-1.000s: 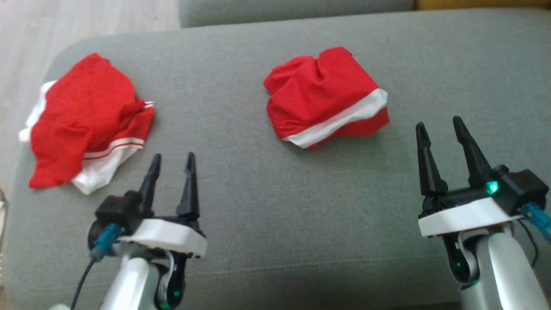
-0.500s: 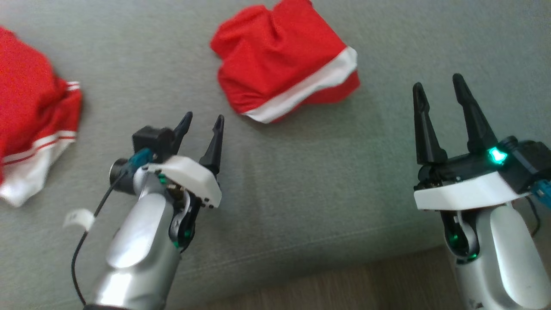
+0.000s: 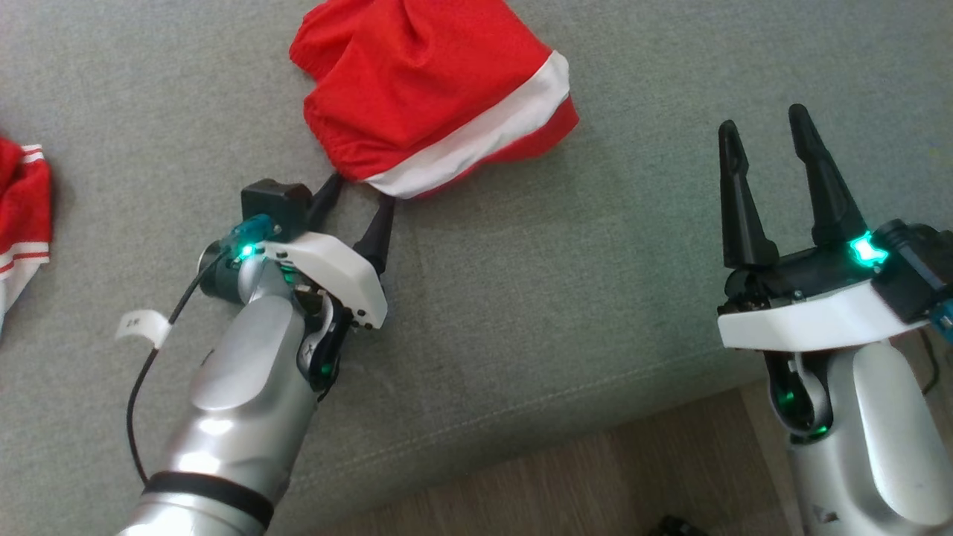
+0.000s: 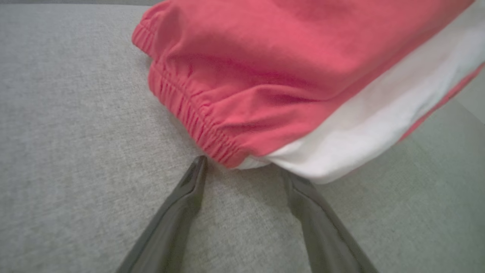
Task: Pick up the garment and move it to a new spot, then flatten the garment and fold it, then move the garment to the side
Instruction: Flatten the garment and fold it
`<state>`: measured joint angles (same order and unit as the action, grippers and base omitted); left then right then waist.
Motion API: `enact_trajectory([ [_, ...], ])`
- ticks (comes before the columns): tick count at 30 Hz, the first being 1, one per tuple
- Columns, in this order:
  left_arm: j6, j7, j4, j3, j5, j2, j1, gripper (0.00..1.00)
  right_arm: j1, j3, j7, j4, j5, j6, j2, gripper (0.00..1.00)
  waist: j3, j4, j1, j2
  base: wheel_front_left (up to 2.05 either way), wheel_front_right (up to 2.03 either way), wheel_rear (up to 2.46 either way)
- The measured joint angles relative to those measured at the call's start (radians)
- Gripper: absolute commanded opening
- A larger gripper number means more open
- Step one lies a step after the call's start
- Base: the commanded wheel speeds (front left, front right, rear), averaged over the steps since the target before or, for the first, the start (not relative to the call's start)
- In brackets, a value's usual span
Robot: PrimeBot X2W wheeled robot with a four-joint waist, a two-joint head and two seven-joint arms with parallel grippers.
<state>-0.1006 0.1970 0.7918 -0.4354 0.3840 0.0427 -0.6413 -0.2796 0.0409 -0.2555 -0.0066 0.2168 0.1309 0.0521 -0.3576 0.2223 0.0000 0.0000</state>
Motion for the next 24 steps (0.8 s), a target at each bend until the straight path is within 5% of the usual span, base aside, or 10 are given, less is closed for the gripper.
enact_trajectory([
  [4, -0.007, 0.021, 0.017, -0.015, 0.026, -0.001, -0.011, 1.0, 0.0, 0.0, 0.0, 0.0, 0.004, 0.0, 0.0, 1.0, -0.002, -0.002, 0.0, 0.0, 0.0, 0.0, 0.0],
  [6, -0.013, 0.032, 0.019, -0.027, 0.031, 0.0, -0.019, 0.03, 0.0, 0.001, 0.0, 0.0, 0.004, 0.0, 0.0, 1.0, -0.003, -0.005, 0.0, 0.0, 0.0, 0.0, 0.0],
  [12, -0.011, 0.051, -0.023, -0.026, 0.02, -0.001, -0.021, 0.0, 0.0, -0.007, 0.0, 0.006, 0.001, 0.0, 0.0, 1.0, 0.013, -0.028, 0.0, 0.0, 0.0, 0.0, 0.0],
  [24, 0.049, 0.053, -0.313, 0.129, -0.04, 0.032, 0.159, 0.0, 0.004, -0.014, 0.0, 0.061, -0.02, 0.0, 0.0, 1.0, 0.098, -0.123, 0.0, 0.0, 0.0, 0.0, 0.0],
])
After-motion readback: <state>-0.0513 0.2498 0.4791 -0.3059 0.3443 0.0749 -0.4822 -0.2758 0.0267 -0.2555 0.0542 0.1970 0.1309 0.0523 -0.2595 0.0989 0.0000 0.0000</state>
